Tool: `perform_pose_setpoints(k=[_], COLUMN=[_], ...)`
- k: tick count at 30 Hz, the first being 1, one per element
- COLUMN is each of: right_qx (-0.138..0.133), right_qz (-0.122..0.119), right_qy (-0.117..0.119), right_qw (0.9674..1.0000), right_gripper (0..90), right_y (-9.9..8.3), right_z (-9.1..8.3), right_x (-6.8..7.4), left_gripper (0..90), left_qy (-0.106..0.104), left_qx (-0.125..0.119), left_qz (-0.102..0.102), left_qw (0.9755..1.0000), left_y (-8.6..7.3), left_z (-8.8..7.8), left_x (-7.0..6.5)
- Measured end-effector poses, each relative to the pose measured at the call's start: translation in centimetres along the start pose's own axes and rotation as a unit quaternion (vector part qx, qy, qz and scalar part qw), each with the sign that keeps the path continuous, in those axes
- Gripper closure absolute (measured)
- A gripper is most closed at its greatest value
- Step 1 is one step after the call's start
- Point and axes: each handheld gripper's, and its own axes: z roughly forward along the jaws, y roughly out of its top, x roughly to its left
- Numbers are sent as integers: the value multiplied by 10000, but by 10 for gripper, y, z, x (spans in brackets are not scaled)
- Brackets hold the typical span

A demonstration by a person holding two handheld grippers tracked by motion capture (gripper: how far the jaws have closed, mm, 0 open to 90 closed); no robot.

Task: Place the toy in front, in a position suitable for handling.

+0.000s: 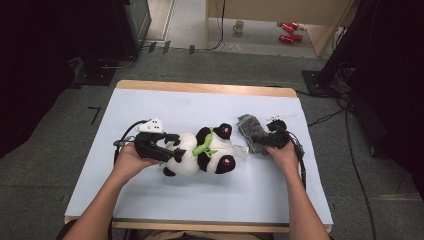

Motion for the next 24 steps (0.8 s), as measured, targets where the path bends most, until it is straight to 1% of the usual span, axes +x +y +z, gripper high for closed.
perform_pose_setpoints(k=[2, 5, 6, 9, 12, 13, 15, 17, 18, 19, 20, 24], right_qx=[42, 99, 98, 125, 195, 186, 192, 163, 102, 102, 70, 16], right_qz=[-27, 21, 5, 99, 173, 151, 183, 219, 262, 262, 253, 294], right_qy=[-15, -43, -42, -53, -35, -37, -5, 31, 98, 98, 111, 153], right_qw=[10000, 9999, 9999, 9999, 9997, 9997, 9996, 9996, 9996, 9996, 9996, 9995], right_gripper=[670, 722, 730, 744, 745, 746, 746, 746, 747, 747, 748, 747], right_y=[1, 2, 2, 3, 5, 5, 6, 6, 6, 6, 6, 6], right_z=[-1, -2, -2, -5, -7, -8, -10, -12, -16, -16, -17, -23], right_x=[3, 6, 6, 7, 8, 8, 8, 8, 7, 7, 7, 9], left_gripper=[346, 342, 339, 336, 331, 329, 323, 326, 330, 330, 336, 347], left_qy=[11, -17, -32, -51, -52, -87, -83, -119, -148, -135, -77, -58], left_qx=[-18, -98, -109, -89, -119, -133, -66, -88, -99, -105, -124, -158], left_qz=[4, 6, 22, 31, 92, 94, 133, 88, 32, 21, 7, -90], left_qw=[10000, 10000, 9999, 9999, 9999, 9998, 9999, 9999, 9998, 9999, 9999, 9998], left_y=[-2, -4, -4, -4, -1, 1, 2, 0, -2, -3, -6, -12], left_z=[-3, -5, -4, 1, 6, 7, 8, 3, -2, -5, -10, -20], left_x=[1, 2, 2, 0, -4, -5, -6, -3, 1, 3, 7, 15])
